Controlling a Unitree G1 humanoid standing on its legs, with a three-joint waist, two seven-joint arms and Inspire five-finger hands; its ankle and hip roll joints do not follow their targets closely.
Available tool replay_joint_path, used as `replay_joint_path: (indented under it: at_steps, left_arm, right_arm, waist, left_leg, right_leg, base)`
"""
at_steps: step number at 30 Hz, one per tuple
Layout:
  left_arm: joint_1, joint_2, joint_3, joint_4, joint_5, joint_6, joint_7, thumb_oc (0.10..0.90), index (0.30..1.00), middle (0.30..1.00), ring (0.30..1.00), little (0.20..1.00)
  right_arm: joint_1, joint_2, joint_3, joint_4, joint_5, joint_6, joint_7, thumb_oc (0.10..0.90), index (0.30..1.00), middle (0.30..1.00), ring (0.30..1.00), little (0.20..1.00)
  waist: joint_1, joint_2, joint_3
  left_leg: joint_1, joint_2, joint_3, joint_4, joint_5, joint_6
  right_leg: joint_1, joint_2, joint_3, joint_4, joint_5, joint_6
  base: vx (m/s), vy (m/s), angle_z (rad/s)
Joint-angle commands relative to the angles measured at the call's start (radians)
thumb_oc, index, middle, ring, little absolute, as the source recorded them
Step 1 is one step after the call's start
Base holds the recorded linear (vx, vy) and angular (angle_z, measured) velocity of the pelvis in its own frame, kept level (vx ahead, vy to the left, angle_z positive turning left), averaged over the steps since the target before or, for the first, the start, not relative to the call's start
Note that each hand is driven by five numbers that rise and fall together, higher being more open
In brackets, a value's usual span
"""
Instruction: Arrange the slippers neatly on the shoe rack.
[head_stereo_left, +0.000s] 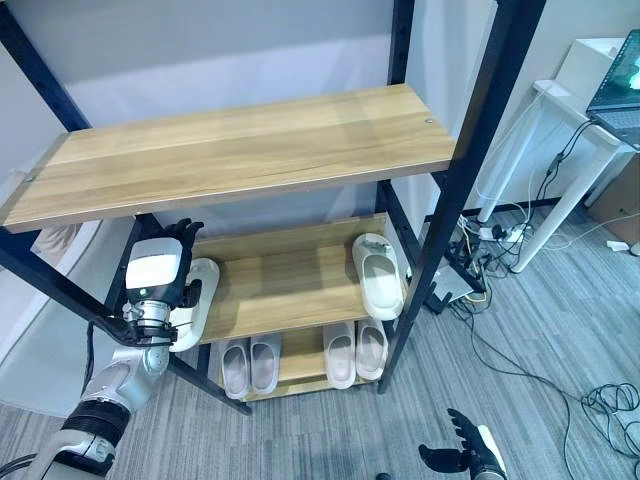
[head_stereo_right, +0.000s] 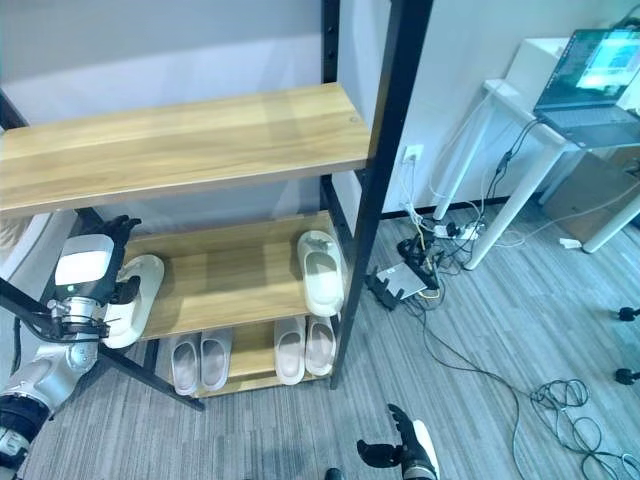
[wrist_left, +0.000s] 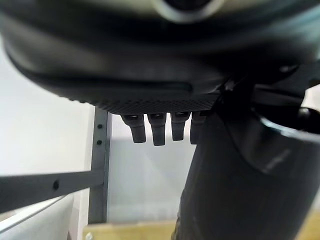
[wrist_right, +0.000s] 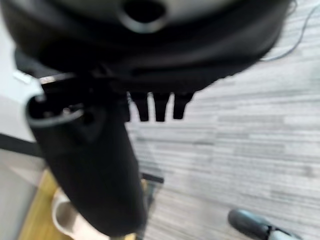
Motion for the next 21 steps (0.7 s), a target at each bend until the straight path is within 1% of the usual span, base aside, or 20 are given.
replay_joint_path:
  at_steps: [1, 3, 6, 11, 17, 21]
  left_arm:
    - [-0.180, 0.100, -0.005, 0.055, 0.144, 0.062, 0.060, 0.800, 0.900, 0.900, 0.900, 0.900]
    - [-0.187, 0.098, -0.035, 0.071, 0.172, 0.061, 0.052, 0.800, 0.900, 0.900, 0.900, 0.900]
    - [-0.198, 0.084, -0.058, 0.084, 0.173, 0.058, 0.040, 0.800, 0.900, 0.900, 0.900, 0.900]
    - [-0.210, 0.063, -0.081, 0.099, 0.192, 0.063, 0.034, 0.800, 0.900, 0.900, 0.900, 0.900]
    - [-0.277, 0.053, -0.116, 0.148, 0.207, 0.099, 0.053, 0.800, 0.900, 0.900, 0.900, 0.900]
    - [-0.277, 0.057, -0.106, 0.145, 0.214, 0.114, 0.056, 0.800, 0.900, 0.900, 0.900, 0.900]
  right_arm:
    - [0.016, -0.010, 0.010, -0.064, 0.014, -0.075, -0.030, 0.800, 0.900, 0.900, 0.900, 0.900]
    - [0.014, -0.010, 0.012, -0.062, 0.013, -0.078, -0.030, 0.800, 0.900, 0.900, 0.900, 0.900]
    - [0.010, -0.013, 0.015, -0.069, 0.006, -0.080, -0.033, 0.800, 0.900, 0.900, 0.900, 0.900]
    - [0.009, -0.016, 0.014, -0.077, -0.002, -0.080, -0.033, 0.800, 0.900, 0.900, 0.900, 0.900]
    - [0.001, -0.020, 0.020, -0.067, -0.004, -0.086, -0.048, 0.800, 0.900, 0.900, 0.900, 0.900]
    - [0.000, -0.018, 0.022, -0.059, -0.005, -0.082, -0.050, 0.800, 0.900, 0.900, 0.900, 0.900]
  waist:
    - [-0.002, -0.014, -0.032]
    - [-0.005, -0.010, -0.031]
    - [-0.010, -0.003, -0.024]
    - [-0.013, 0.004, -0.022]
    - [-0.018, 0.010, -0.019]
    - [-0.019, 0.008, -0.020]
  left_leg:
    - [0.001, -0.070, 0.017, 0.003, -0.083, 0.007]
    - [0.006, -0.070, 0.018, 0.003, -0.085, 0.006]
    - [0.012, -0.070, 0.019, 0.003, -0.087, 0.006]
    - [0.009, -0.071, 0.020, 0.003, -0.089, 0.007]
    - [0.000, -0.069, 0.021, 0.003, -0.087, 0.005]
    - [-0.005, -0.070, 0.022, 0.003, -0.088, 0.004]
  right_leg:
    - [0.041, -0.026, 0.000, 0.007, -0.087, 0.089]
    - [0.046, -0.027, -0.001, 0.007, -0.090, 0.089]
    - [0.050, -0.027, -0.003, 0.007, -0.092, 0.089]
    - [0.044, -0.028, -0.002, 0.007, -0.092, 0.090]
    - [0.036, -0.025, -0.003, 0.007, -0.093, 0.091]
    - [0.031, -0.024, -0.002, 0.007, -0.092, 0.090]
  base:
    - [0.06, -0.012, -0.01]
    - [0.04, -0.005, 0.00]
    - [0.02, -0.002, 0.00]
    - [0.00, 0.000, 0.00]
    - [0.01, -0.001, 0.00]
    - [0.00, 0.000, 0.00]
